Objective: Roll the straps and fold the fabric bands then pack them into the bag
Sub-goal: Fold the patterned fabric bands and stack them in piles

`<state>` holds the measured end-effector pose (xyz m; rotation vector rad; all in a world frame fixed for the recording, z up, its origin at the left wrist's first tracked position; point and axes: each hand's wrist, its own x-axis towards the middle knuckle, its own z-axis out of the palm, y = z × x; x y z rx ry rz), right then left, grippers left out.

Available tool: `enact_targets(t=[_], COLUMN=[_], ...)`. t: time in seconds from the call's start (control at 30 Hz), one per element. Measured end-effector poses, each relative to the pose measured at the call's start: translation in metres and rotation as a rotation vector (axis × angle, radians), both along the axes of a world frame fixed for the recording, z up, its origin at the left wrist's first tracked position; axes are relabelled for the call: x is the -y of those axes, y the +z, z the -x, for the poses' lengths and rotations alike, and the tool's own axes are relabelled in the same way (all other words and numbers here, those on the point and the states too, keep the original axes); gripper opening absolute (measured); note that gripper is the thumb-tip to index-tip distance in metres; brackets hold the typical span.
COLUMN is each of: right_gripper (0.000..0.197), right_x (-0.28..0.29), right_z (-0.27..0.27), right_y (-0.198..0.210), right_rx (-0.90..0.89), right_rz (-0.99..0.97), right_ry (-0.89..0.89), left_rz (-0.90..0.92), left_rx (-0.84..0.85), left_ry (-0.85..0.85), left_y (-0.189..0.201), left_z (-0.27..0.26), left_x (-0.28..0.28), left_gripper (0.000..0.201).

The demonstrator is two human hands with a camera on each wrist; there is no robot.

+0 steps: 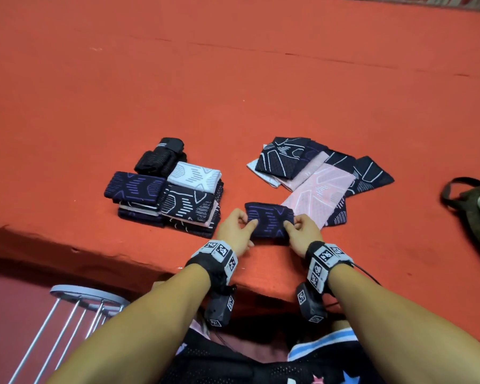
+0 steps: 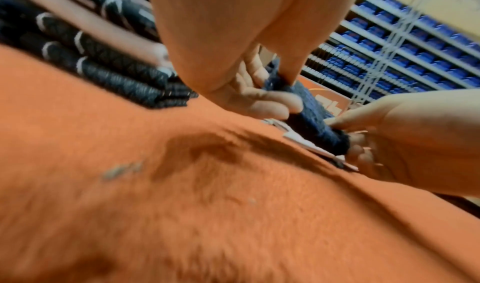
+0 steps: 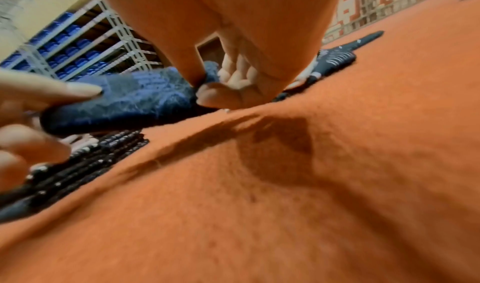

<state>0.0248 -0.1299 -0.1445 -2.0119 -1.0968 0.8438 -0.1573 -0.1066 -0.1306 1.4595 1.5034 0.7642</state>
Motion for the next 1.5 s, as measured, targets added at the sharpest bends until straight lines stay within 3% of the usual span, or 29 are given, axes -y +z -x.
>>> enact_targets(t=[0.13,0.2,0.27,0.47,0.67,0.87,1.03,1.23,1.4,1.5], right_gripper=[0.031,0.024,0.011,0.011,0.008,0.014,0.020,0.032,0.042,0.037], right_x=[-0.015,-0.028,-0.043,-0.097,-0.133,-0.141,-0.144,-0.142,-0.124,-0.108], right_z=[0.024,0.044,0.066,0.131,0.159,0.162,0.158,0.155,0.135,0.102], right_y=[0.024,0.045,0.060,0.076,0.068,0.034,0.028,0.028,0.042,0.047], right_rx=[-0.088,-0.054,-0.070,-0.206,-0.192,0.028,0.177,0.222,0.158,0.164], right_rz=[-0.182,-0.257,-0.313,-0.323,-0.260,-0.174,-0.166,-0.102,-0.149,-0.161], right_ry=[0.013,0.086,0.141,0.196,0.242,0.276,0.290,0.357,0.369,0.342], left_rz=[-0.214,-0.307,-0.334,-0.383,-0.310,-0.316,-0.279,-0.178,-0.256,-0.323], left_rx=[0.027,0.029,0.017,-0.114,-0.359,-0.482,-0.564,-0.686,-0.609,-0.504], left_ry=[0.079,0.109,0.133,0.238,0.294,0.321,0.174,0.107,0.169,0.159], left_y=[0.037,0.058,0.072,0.092,0.085,0.065,0.057,0.059,0.073,0.080], left_z=[0.016,0.033,0.054,0.116,0.137,0.130,0.119,0.118,0.104,0.081], left_x=[-0.015,-0.030,-0.046,-0.087,-0.110,-0.111,-0.113,-0.116,-0.106,-0.097], left_gripper=[0.023,0.022,0.019,0.011,0.035,0.032,0.030,0.036,0.037,0.032])
